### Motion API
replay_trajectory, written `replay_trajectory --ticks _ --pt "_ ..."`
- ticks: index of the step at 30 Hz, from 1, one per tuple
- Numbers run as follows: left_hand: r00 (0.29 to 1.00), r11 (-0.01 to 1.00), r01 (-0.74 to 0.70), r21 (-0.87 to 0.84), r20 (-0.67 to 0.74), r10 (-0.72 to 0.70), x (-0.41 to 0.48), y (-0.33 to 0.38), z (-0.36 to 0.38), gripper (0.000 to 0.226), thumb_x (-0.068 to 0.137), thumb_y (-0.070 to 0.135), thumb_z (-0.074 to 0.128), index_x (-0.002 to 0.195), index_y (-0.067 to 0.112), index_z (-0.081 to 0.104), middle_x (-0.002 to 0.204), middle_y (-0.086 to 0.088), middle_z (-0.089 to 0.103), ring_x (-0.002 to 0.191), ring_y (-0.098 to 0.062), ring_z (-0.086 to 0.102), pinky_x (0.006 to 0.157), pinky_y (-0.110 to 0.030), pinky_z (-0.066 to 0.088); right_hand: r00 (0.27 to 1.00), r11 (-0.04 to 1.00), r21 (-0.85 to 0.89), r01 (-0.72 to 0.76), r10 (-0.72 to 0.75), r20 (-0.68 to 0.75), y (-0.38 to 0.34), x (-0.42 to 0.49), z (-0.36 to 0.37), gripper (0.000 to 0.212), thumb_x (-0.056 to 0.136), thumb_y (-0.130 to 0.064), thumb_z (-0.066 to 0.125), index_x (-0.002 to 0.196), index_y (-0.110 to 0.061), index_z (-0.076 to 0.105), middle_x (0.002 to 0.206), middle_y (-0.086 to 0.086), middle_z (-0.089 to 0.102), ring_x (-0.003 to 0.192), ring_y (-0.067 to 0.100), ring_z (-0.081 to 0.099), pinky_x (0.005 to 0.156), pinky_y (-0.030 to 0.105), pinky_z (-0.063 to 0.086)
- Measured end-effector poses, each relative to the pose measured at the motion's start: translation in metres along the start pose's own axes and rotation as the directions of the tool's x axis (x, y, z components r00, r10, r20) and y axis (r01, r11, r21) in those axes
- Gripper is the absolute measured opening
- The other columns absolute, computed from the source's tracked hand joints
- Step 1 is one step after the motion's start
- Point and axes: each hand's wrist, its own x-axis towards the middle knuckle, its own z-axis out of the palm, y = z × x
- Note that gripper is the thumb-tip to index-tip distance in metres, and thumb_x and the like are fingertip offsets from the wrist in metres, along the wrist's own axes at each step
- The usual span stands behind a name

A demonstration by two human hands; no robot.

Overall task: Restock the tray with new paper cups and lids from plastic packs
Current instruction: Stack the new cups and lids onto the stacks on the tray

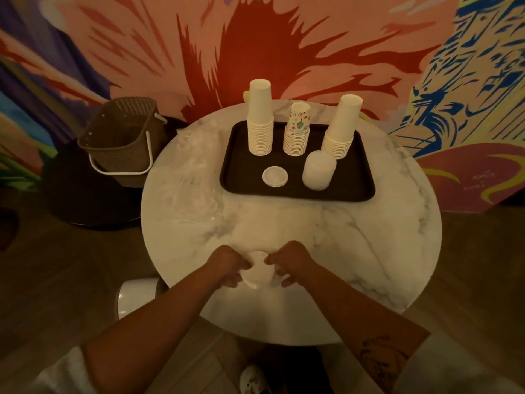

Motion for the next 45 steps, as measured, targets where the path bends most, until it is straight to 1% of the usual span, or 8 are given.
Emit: replay_trajectory --ticks 4,9,12,20,24,28,31,45 --pt "0.999 0.999 -0.03 -0.024 -0.019 0.029 -0.001 -0.007 0.004 0.017 0.082 0.0 0.065 0.07 0.005 0.055 0.063 -0.014 0.054 0.045 -0.017 0.052 0.046 -0.024 0.048 1.0 0.997 0.076 -0.008 0.008 -0.007 0.002 -0.004 0.01 0.037 0.081 -0.009 0.067 0.114 0.006 0.058 0.101 0.017 0.054 0.091 0.03 0.053 0.055 0.035 0.048" --pt "0.999 0.998 -0.037 -0.053 -0.032 0.036 -0.001 -0.012 0.001 0.015 0.08 -0.006 0.064 0.071 0.003 0.056 0.067 -0.013 0.054 0.053 -0.02 0.053 0.042 -0.023 0.051 0.998 0.993 0.111 -0.048 0.044 0.042 0.003 -0.006 0.011 0.035 0.084 -0.003 0.062 0.117 0.005 0.055 0.08 0.008 0.049 0.072 0.018 0.049 0.058 0.037 0.049" --pt "0.999 0.996 -0.049 -0.073 -0.026 0.048 -0.002 -0.008 -0.001 0.01 0.081 -0.005 0.064 0.09 -0.001 0.06 0.071 -0.011 0.056 0.059 -0.019 0.055 0.042 -0.02 0.051 0.997 0.991 0.122 -0.061 0.056 0.048 -0.002 -0.004 0.009 0.031 0.084 -0.001 0.062 0.113 0.005 0.056 0.077 0.008 0.047 0.075 0.02 0.05 0.062 0.041 0.051" --pt "0.975 0.981 -0.182 -0.061 -0.142 0.172 0.016 0.051 -0.017 0.012 0.077 0.008 0.072 0.076 0.009 0.06 0.068 -0.004 0.057 0.058 -0.012 0.051 0.045 -0.018 0.042 0.994 0.993 0.08 0.088 -0.081 -0.079 -0.05 0.019 -0.026 0.038 0.083 -0.008 0.065 0.118 0.003 0.053 0.105 0.017 0.05 0.093 0.029 0.05 0.072 0.04 0.051" --pt "0.946 0.963 -0.252 -0.092 -0.236 0.225 0.042 0.097 -0.022 0.022 0.078 0.007 0.072 0.097 0.0 0.064 0.073 -0.01 0.06 0.058 -0.015 0.054 0.056 -0.026 0.048 0.957 0.975 -0.074 0.21 -0.221 -0.187 -0.089 0.052 -0.047 0.035 0.085 -0.012 0.065 0.115 0.004 0.057 0.106 0.022 0.06 0.092 0.033 0.06 0.082 0.046 0.055" --pt "0.91 0.954 -0.297 -0.044 -0.317 0.268 0.072 0.139 -0.027 0.024 0.079 0.011 0.071 0.099 -0.002 0.066 0.087 -0.017 0.065 0.066 -0.021 0.058 0.076 -0.039 0.055 0.913 0.946 -0.237 0.219 -0.284 -0.292 -0.126 0.088 -0.059 0.046 0.088 -0.02 0.061 0.129 -0.002 0.048 0.126 0.018 0.055 0.114 0.032 0.056 0.095 0.038 0.049" --pt "0.913 0.963 -0.265 -0.042 -0.334 0.236 0.095 0.162 -0.03 0.028 0.081 0.013 0.069 0.106 0.0 0.065 0.103 -0.019 0.066 0.082 -0.024 0.06 0.088 -0.041 0.054 0.893 0.927 -0.309 0.214 -0.314 -0.323 -0.145 0.111 -0.068 0.039 0.091 -0.019 0.055 0.127 -0.004 0.051 0.124 0.016 0.058 0.111 0.03 0.058 0.087 0.032 0.049" --pt "0.956 0.98 -0.12 -0.157 -0.285 0.071 0.15 0.189 -0.022 0.032 0.083 0.011 0.067 0.112 -0.001 0.062 0.104 -0.021 0.065 0.079 -0.024 0.06 0.084 -0.039 0.053 0.923 0.873 -0.481 0.079 -0.246 -0.295 -0.172 0.169 -0.077 0.043 0.091 -0.015 0.052 0.132 -0.005 0.042 0.137 0.017 0.042 0.121 0.03 0.048 0.098 0.035 0.045"
